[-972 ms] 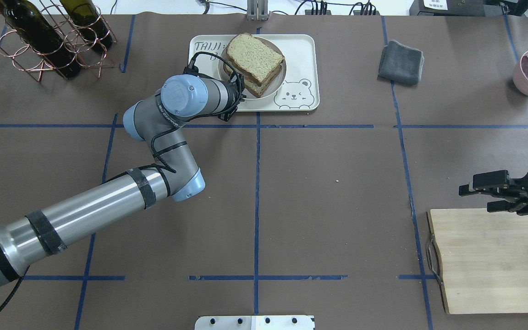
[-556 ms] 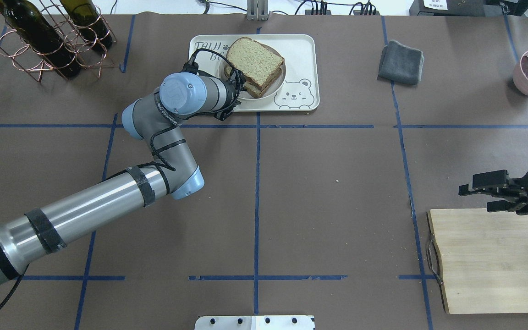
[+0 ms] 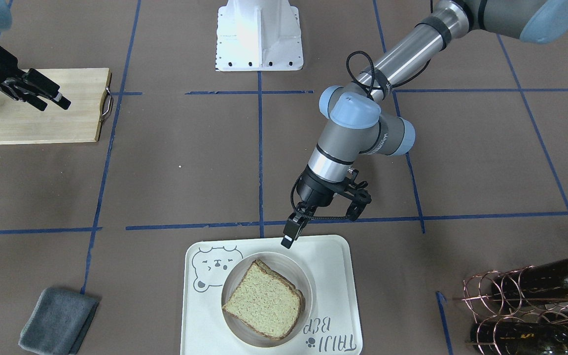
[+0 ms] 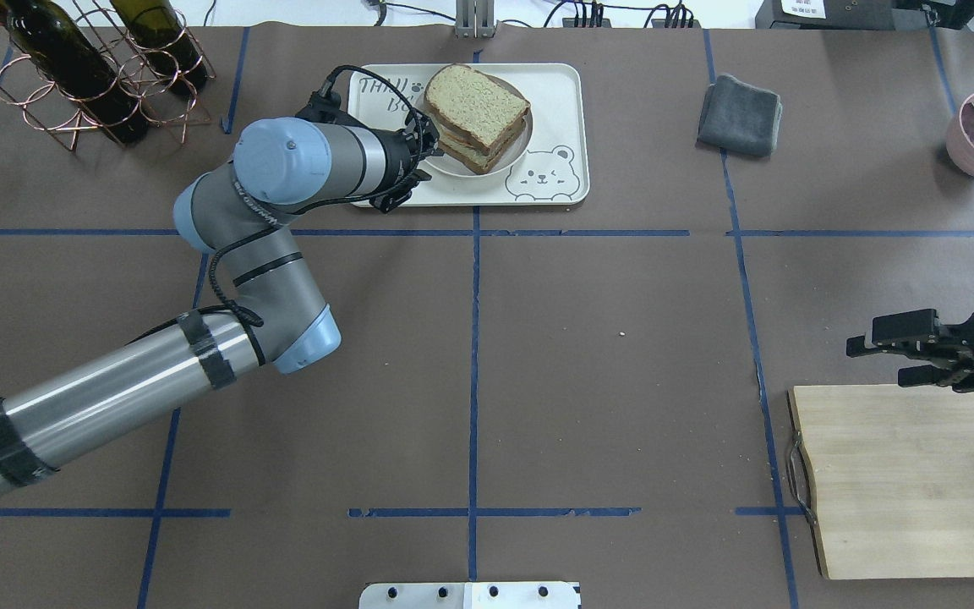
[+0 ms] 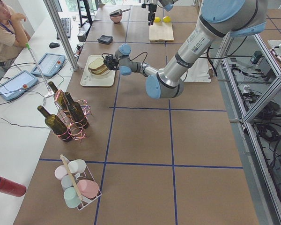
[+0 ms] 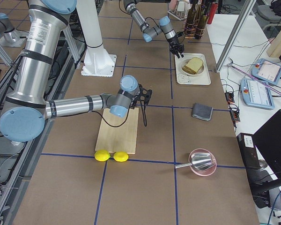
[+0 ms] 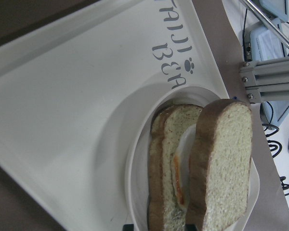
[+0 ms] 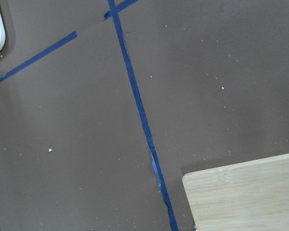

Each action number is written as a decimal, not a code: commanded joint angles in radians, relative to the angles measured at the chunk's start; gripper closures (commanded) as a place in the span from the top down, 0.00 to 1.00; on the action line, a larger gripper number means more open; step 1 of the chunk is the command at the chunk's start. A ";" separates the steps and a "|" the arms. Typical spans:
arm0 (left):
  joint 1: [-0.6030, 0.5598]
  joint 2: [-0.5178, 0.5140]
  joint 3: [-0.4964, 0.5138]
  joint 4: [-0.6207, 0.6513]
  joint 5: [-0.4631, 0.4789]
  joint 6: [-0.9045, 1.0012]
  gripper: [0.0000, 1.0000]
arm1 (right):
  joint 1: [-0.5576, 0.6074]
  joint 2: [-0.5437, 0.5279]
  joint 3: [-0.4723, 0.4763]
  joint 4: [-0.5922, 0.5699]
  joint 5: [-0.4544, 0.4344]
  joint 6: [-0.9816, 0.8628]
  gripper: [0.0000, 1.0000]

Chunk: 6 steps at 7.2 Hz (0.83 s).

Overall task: Make sandwich and place on tray
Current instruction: 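Open the left gripper and pull it back from the plate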

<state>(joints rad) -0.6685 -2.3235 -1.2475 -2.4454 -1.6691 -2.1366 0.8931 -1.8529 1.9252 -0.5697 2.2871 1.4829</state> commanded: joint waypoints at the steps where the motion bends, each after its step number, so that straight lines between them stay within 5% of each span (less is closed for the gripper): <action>1: -0.008 0.187 -0.322 0.165 -0.066 0.177 0.44 | 0.100 0.004 -0.012 -0.016 0.073 -0.041 1.00; 2: -0.019 0.291 -0.454 0.177 -0.084 0.331 0.44 | 0.184 0.004 -0.056 -0.018 0.139 -0.123 1.00; 4: -0.116 0.503 -0.564 0.175 -0.272 0.609 0.44 | 0.311 0.004 -0.165 -0.050 0.189 -0.365 1.00; 6: -0.280 0.718 -0.589 0.175 -0.394 1.115 0.45 | 0.432 0.024 -0.161 -0.302 0.164 -0.671 1.00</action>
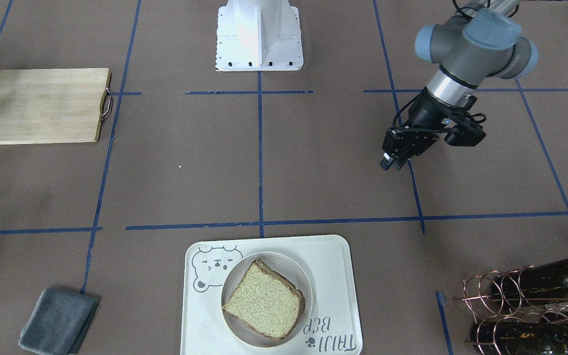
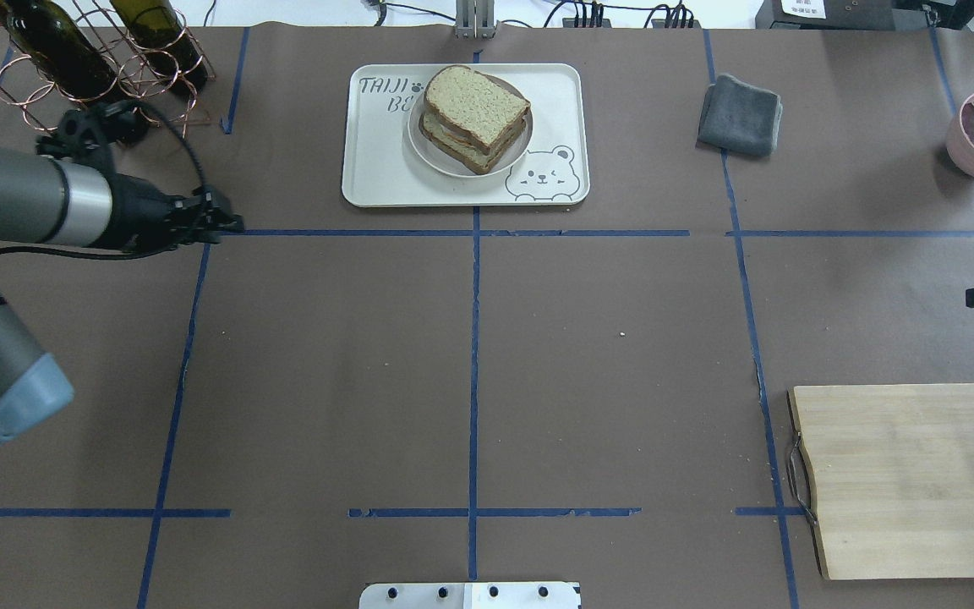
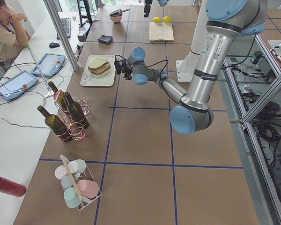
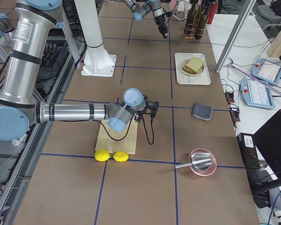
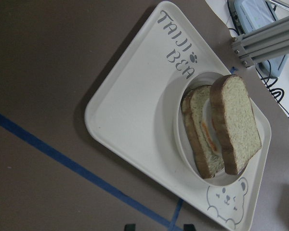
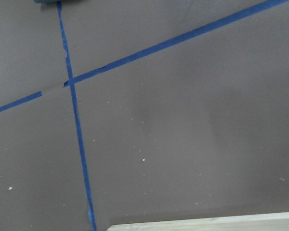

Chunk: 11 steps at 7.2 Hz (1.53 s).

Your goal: Make sandwich and place on tray

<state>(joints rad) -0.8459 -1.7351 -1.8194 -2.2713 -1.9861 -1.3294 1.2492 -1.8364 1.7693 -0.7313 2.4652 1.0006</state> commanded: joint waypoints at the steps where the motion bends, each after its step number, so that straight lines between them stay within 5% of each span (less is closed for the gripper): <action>1: -0.230 0.206 -0.017 0.003 -0.147 0.557 0.46 | 0.145 0.015 -0.005 -0.265 -0.035 -0.358 1.00; 3: -0.466 0.276 0.020 0.082 -0.266 0.993 0.46 | 0.248 0.073 0.015 -0.528 -0.093 -0.717 1.00; 6: -0.718 0.229 0.002 0.737 -0.391 1.485 0.46 | 0.347 0.230 0.126 -1.199 -0.115 -1.197 1.00; 7: -0.719 0.206 0.020 0.892 -0.384 1.527 0.47 | 0.348 0.217 0.122 -1.212 -0.101 -1.215 1.00; 8: -0.720 0.238 0.020 0.892 -0.387 1.655 0.99 | 0.348 0.206 0.105 -1.211 -0.101 -1.211 1.00; 11: -0.742 0.284 -0.049 0.915 -0.387 1.627 1.00 | 0.345 0.210 0.090 -1.208 -0.039 -1.206 1.00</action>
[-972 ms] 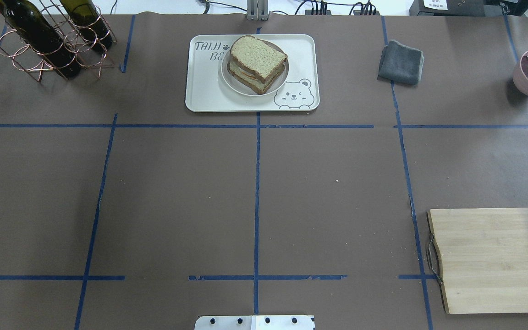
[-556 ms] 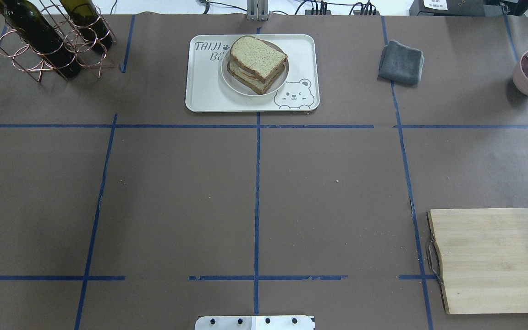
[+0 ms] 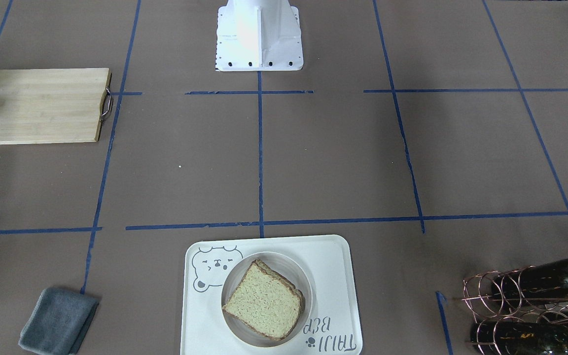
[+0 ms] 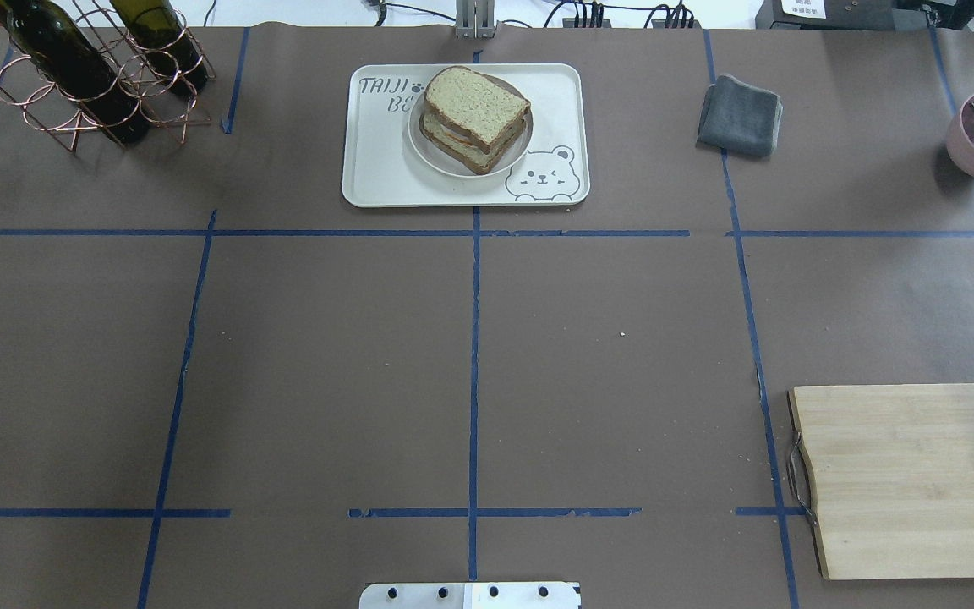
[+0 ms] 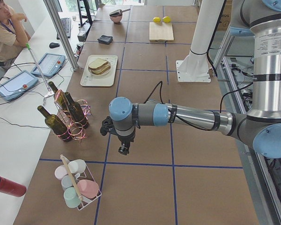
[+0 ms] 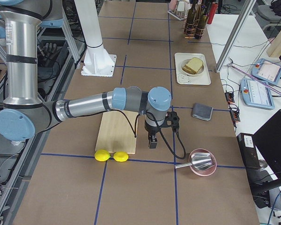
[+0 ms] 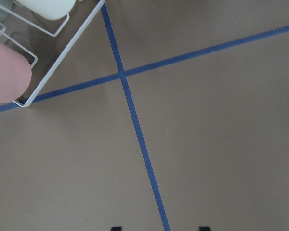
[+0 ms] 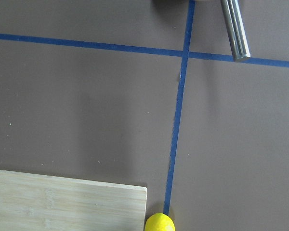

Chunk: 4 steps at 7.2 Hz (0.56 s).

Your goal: Make sandwich and place on tray

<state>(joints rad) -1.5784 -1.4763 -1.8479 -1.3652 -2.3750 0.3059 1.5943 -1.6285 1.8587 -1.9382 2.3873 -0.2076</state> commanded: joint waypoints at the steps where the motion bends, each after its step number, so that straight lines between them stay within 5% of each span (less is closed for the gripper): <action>1: -0.011 0.027 0.005 -0.009 -0.004 -0.002 1.00 | -0.002 0.002 -0.006 0.001 0.047 0.023 1.00; 4: -0.046 0.008 -0.002 -0.061 0.008 -0.004 1.00 | -0.034 0.001 -0.024 0.125 0.030 0.068 1.00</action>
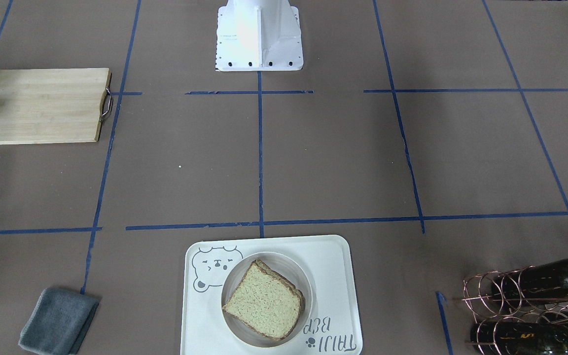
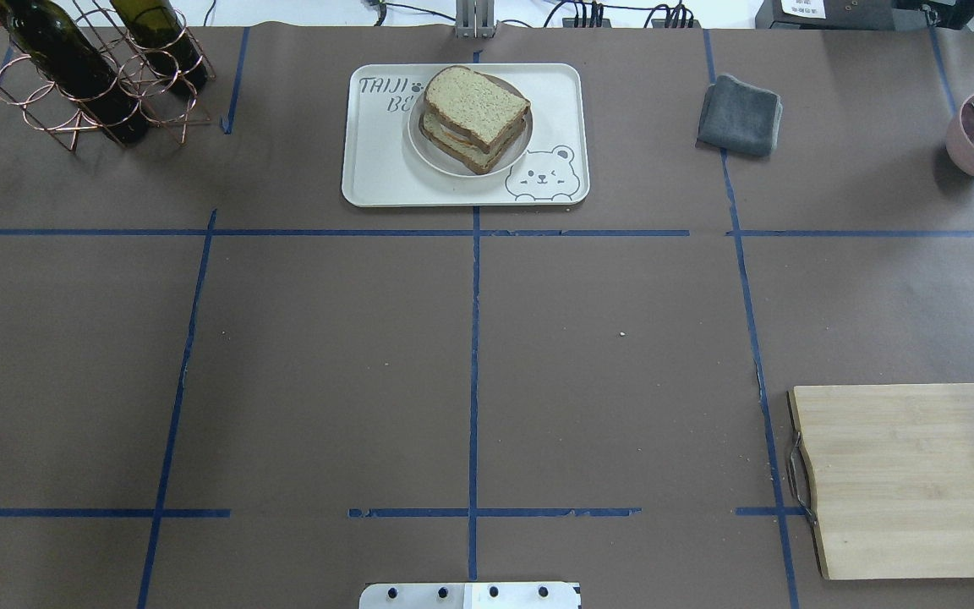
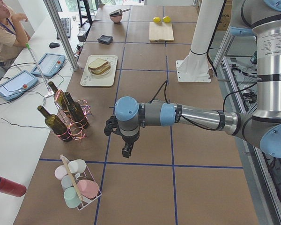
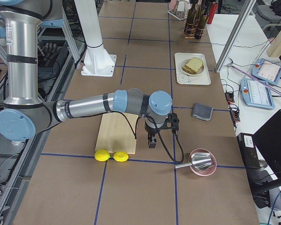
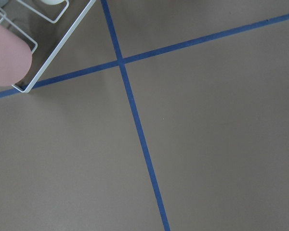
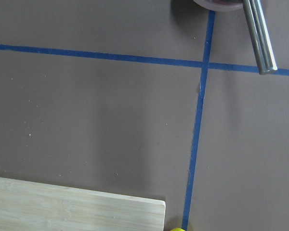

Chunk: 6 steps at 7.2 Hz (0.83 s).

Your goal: Make sandwich and place on tray

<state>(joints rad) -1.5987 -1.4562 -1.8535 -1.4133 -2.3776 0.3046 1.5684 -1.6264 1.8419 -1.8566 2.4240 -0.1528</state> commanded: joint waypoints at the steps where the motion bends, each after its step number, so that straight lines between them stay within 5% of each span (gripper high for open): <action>1: -0.084 -0.045 0.007 -0.012 0.088 -0.001 1.00 | -0.008 0.002 -0.006 0.048 -0.005 0.016 1.00; 4: -0.078 -0.140 0.098 -0.007 0.106 0.001 1.00 | -0.008 0.028 -0.052 0.069 -0.008 0.013 1.00; 6: -0.081 -0.141 0.073 0.148 0.097 0.005 1.00 | -0.007 0.002 -0.068 0.134 -0.008 0.013 1.00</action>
<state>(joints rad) -1.6782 -1.5886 -1.7685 -1.3690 -2.2745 0.3063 1.5609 -1.6137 1.7946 -1.7558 2.4162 -0.1403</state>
